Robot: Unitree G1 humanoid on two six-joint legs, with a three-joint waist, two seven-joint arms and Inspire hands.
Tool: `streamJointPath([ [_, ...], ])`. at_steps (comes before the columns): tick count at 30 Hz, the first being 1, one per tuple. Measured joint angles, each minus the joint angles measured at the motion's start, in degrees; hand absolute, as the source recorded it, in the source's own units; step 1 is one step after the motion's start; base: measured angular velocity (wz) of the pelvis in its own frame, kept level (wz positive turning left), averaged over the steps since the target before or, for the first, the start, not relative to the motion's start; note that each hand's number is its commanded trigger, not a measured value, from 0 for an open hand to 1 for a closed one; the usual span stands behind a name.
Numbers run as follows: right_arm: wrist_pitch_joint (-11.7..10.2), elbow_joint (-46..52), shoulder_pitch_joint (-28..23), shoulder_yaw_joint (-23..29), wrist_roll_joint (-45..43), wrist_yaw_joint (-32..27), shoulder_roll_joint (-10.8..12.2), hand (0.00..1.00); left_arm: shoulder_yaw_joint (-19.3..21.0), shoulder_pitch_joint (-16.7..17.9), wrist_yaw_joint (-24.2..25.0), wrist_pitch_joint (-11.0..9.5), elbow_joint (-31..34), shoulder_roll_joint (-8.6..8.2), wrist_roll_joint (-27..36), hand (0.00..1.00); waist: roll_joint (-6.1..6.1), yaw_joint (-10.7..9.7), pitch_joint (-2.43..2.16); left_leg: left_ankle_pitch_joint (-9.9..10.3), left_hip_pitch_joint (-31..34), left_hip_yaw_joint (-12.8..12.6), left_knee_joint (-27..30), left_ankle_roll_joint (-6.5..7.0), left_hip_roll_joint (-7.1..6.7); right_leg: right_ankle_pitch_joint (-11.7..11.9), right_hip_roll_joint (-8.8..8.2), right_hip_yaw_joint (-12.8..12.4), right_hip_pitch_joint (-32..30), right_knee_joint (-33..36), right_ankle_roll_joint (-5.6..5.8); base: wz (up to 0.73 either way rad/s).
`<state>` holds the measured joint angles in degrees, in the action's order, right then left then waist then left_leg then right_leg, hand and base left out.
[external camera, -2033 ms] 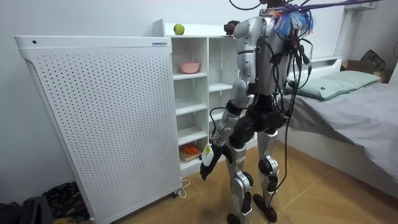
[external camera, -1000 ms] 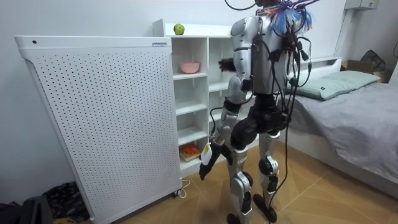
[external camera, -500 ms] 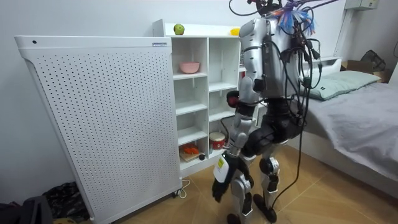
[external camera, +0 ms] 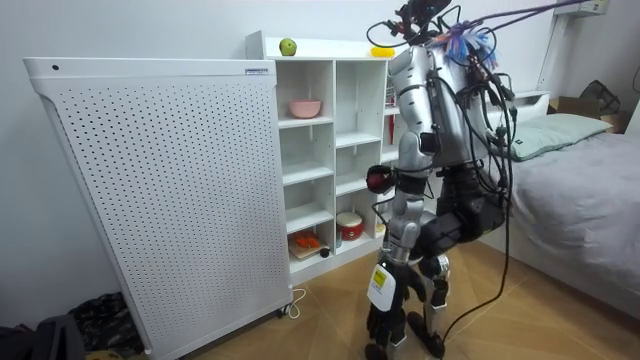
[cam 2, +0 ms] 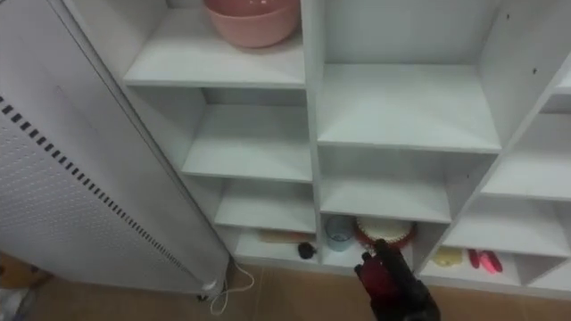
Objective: Arrange fruit in the closet
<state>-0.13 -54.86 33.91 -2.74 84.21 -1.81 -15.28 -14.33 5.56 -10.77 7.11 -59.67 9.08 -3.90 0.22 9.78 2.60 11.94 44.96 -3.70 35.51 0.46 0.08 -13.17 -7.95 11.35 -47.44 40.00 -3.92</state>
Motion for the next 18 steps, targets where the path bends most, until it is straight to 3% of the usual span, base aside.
streamJointPath([
  [2, 0.2, -0.9, 4.2, 1.8, 2.4, 0.0, -2.2, 1.00, -0.3, -1.1, -0.1, 0.0, 0.1, 0.56, 1.3, 0.00, -0.20, 0.3, 0.13, 0.2, 2.9, -0.2, 1.6, -0.04, -0.04, -0.5, -0.70, 0.4, -2.9, 1.9, -0.40, 0.06],
  [8, 0.3, -2.7, 10.7, 5.3, 4.7, -0.4, -6.1, 1.00, -1.7, -1.5, -0.1, 0.0, 0.2, 1.87, 4.5, 0.00, -0.30, 0.8, 0.19, 0.6, 7.5, -0.2, 5.0, -0.03, 0.38, -1.2, -0.94, 1.2, -6.5, 4.1, -0.73, 0.11],
  [15, -0.3, -0.5, 15.4, 8.4, 4.3, -6.2, -7.3, 1.00, -2.7, -1.1, -0.1, -0.1, 3.0, 3.00, 4.4, 0.00, 0.03, 1.0, -0.02, 2.8, 12.5, -0.1, 10.2, 0.40, 0.15, -2.9, -2.00, 1.1, -11.2, 9.1, -0.72, 0.00],
  [18, -1.8, -0.2, 17.6, 9.1, 4.2, -9.0, -7.7, 1.00, -2.7, -1.0, -0.4, -0.1, 3.0, 3.00, 4.4, 0.00, 0.19, 1.0, -0.12, 3.3, 13.9, -0.3, 11.9, 0.79, -0.06, -3.3, -2.42, 0.8, -12.6, 10.6, -0.49, 0.00],
])
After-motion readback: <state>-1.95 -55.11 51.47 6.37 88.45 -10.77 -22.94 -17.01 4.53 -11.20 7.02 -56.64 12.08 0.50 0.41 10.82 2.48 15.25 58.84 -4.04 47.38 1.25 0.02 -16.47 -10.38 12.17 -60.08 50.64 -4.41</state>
